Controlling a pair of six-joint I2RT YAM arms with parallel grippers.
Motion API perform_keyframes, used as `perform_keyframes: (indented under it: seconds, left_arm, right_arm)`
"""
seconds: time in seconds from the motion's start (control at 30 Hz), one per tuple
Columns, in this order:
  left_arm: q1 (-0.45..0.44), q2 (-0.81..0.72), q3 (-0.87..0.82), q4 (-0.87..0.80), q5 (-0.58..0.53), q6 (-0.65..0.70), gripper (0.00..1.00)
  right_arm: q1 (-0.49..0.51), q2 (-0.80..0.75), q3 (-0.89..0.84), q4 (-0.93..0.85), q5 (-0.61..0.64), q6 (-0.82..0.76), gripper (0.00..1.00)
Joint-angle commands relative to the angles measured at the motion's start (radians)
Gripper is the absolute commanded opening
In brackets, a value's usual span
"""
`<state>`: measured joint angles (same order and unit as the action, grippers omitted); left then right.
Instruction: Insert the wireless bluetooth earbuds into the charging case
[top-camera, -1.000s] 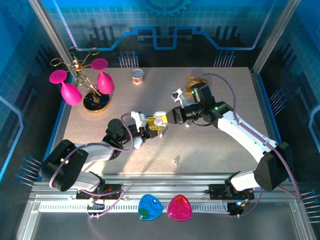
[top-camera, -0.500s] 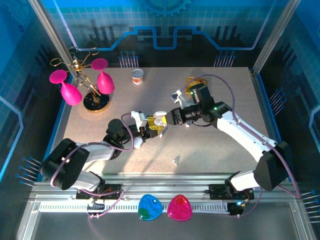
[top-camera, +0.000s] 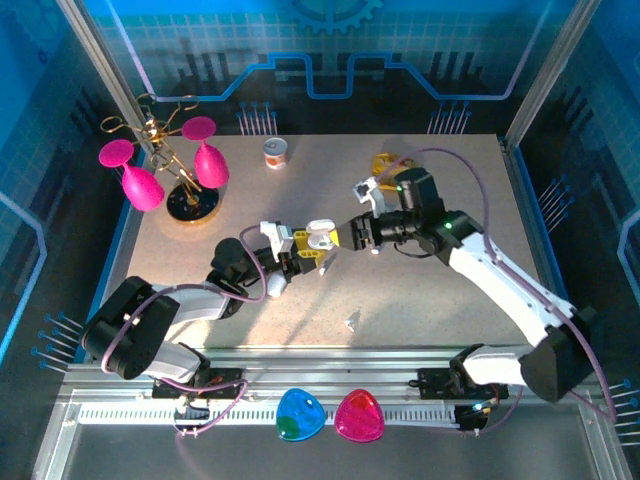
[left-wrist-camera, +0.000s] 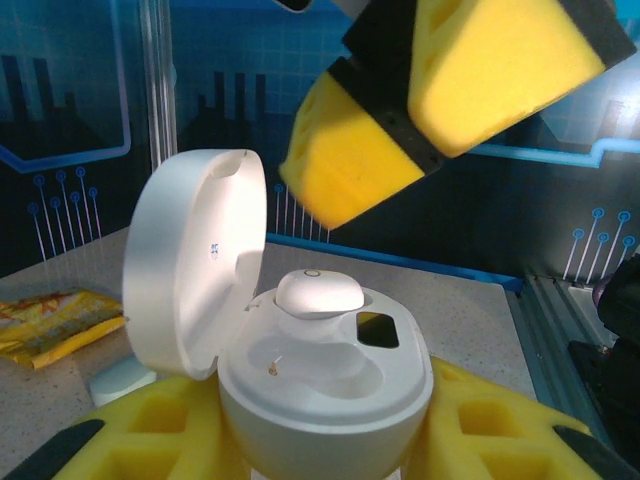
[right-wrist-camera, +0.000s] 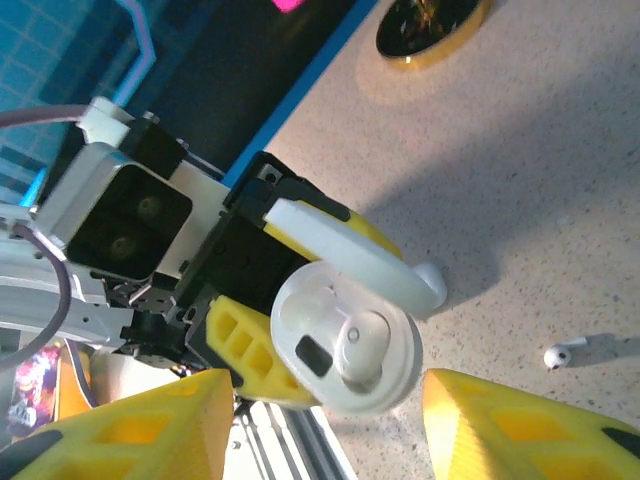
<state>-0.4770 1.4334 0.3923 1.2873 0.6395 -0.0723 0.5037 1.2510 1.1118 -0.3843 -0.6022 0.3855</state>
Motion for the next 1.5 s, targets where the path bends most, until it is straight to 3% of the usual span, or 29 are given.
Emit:
perform_keyframes:
  seconds: [0.0, 0.17, 0.3, 0.37, 0.6, 0.9, 1.23, 1.47]
  left_arm:
    - [-0.003, -0.002, 0.004, 0.067, -0.015, 0.025, 0.22]
    - [-0.002, -0.014, 0.002, 0.052, -0.012, 0.035, 0.21]
    - [-0.002, -0.024, 0.001, 0.044, -0.01, 0.037, 0.21]
    - [-0.002, -0.027, -0.002, 0.035, -0.009, 0.038, 0.21]
    - [-0.003, -0.046, -0.01, 0.014, -0.009, 0.042, 0.21]
    - [-0.002, -0.056, -0.008, -0.005, -0.01, 0.06, 0.21]
    - [-0.003, -0.096, -0.033, -0.035, -0.018, 0.061, 0.21]
    - [-0.002, -0.089, -0.028, -0.039, -0.021, 0.068, 0.21]
  right_arm:
    - [-0.071, -0.077, -0.077, 0.1, 0.039, 0.037, 0.52]
    - [-0.175, -0.076, -0.187, 0.155, 0.178, 0.087, 0.52]
    - [-0.191, 0.056, -0.168, 0.054, 0.376, 0.078, 0.51]
    - [-0.191, 0.127, -0.161, 0.052, 0.406, 0.087, 0.52]
    - [-0.191, 0.344, -0.141, 0.125, 0.417, 0.127, 0.5]
    - [-0.192, 0.517, -0.067, 0.148, 0.412, 0.102, 0.51]
    - [-0.191, 0.637, 0.043, 0.09, 0.419, 0.008, 0.52]
    - [-0.171, 0.68, 0.096, 0.033, 0.35, -0.058, 0.48]
